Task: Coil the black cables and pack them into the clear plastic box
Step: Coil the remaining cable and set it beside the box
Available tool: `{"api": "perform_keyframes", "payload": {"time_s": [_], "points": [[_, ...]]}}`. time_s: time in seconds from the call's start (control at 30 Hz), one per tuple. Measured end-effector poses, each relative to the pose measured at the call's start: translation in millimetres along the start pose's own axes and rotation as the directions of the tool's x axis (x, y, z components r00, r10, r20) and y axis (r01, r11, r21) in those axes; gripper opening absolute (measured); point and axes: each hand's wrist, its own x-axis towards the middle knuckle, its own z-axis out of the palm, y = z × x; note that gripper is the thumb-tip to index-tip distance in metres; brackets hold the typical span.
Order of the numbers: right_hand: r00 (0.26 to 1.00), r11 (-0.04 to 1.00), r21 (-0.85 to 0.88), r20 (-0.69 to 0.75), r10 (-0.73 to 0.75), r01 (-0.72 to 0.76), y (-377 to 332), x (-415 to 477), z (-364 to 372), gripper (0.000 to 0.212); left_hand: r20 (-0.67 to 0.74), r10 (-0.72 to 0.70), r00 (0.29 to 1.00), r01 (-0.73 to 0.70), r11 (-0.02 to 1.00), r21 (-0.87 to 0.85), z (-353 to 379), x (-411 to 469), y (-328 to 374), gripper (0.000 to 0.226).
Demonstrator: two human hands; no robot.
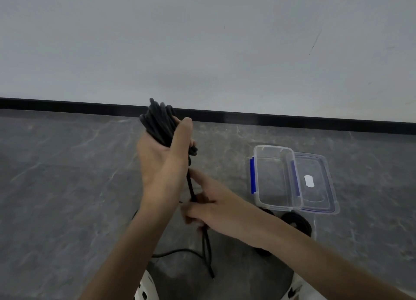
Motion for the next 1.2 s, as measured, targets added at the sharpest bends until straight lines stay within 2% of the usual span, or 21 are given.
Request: {"api": "perform_keyframes", "payload": {"time_s": [0.1, 0.2, 0.27, 0.37, 0.4, 0.5, 0.63, 0.7, 0.8, 0.9, 1.0, 1.1, 1.2], "points": [[0.999, 0.996, -0.086, -0.033, -0.03, 0.027, -2, -3, -3, 0.036, -0.006, 0.005, 1.0, -0.004, 0.995, 0.095, 2, -1, 1, 0.024], [0.999, 0.997, -0.079, -0.044, -0.028, 0.025, -3, -5, -7, 0.027, -0.002, 0.001, 1.0, 0.0, 0.984, 0.177, 3, -1, -3, 0.024], [1.0, 0.999, -0.035, -0.01, -0.026, 0.026, -3, -5, -8, 0.026, 0.034, 0.049, 0.998, -0.057, 0.962, 0.268, 4, -2, -7, 0.027], [0.998, 0.996, 0.087, 0.065, 0.022, -0.028, -4, -8, -9, 0.026, 0.086, 0.15, 0.985, -0.173, 0.868, 0.466, 4, -3, -9, 0.028], [0.996, 0.996, 0.081, 0.088, 0.035, -0.042, -4, -9, -8, 0.025, 0.108, 0.182, 0.977, -0.211, 0.817, 0.536, 5, -3, -9, 0.029], [0.997, 0.998, -0.06, 0.072, -0.021, 0.026, -2, -10, -11, 0.022, 0.176, 0.202, 0.964, -0.266, 0.658, 0.705, 4, -3, -9, 0.04], [0.998, 0.976, -0.208, 0.01, -0.067, 0.068, -6, -11, -24, 0.021, 0.204, 0.099, 0.974, -0.226, 0.51, 0.83, -2, 3, -14, 0.056], [0.994, 0.926, -0.361, 0.011, -0.111, 0.107, -7, -12, -28, 0.018, 0.253, 0.042, 0.966, -0.244, 0.453, 0.858, -2, 2, -14, 0.058], [0.986, 0.785, -0.598, 0.049, -0.162, 0.159, -3, -9, -33, 0.021, 0.36, -0.044, 0.932, -0.327, 0.331, 0.885, 1, -2, -15, 0.062], [0.974, 0.695, -0.69, 0.063, -0.219, 0.201, -1, -7, -45, 0.022, 0.415, -0.139, 0.899, -0.345, 0.361, 0.867, -2, 2, -17, 0.072], [0.937, 0.634, -0.725, 0.043, -0.346, 0.267, -1, -5, -54, 0.027, 0.43, -0.178, 0.885, -0.325, 0.425, 0.845, -8, 4, -19, 0.083], [0.91, 0.665, -0.673, 0.028, -0.414, 0.323, -1, -4, -57, 0.021, 0.457, -0.206, 0.865, -0.314, 0.487, 0.815, -9, 2, -18, 0.085], [0.923, 0.727, -0.603, 0.043, -0.382, 0.329, -2, -5, -61, 0.008, 0.509, -0.222, 0.832, -0.336, 0.529, 0.779, -13, 3, -22, 0.089]]}}
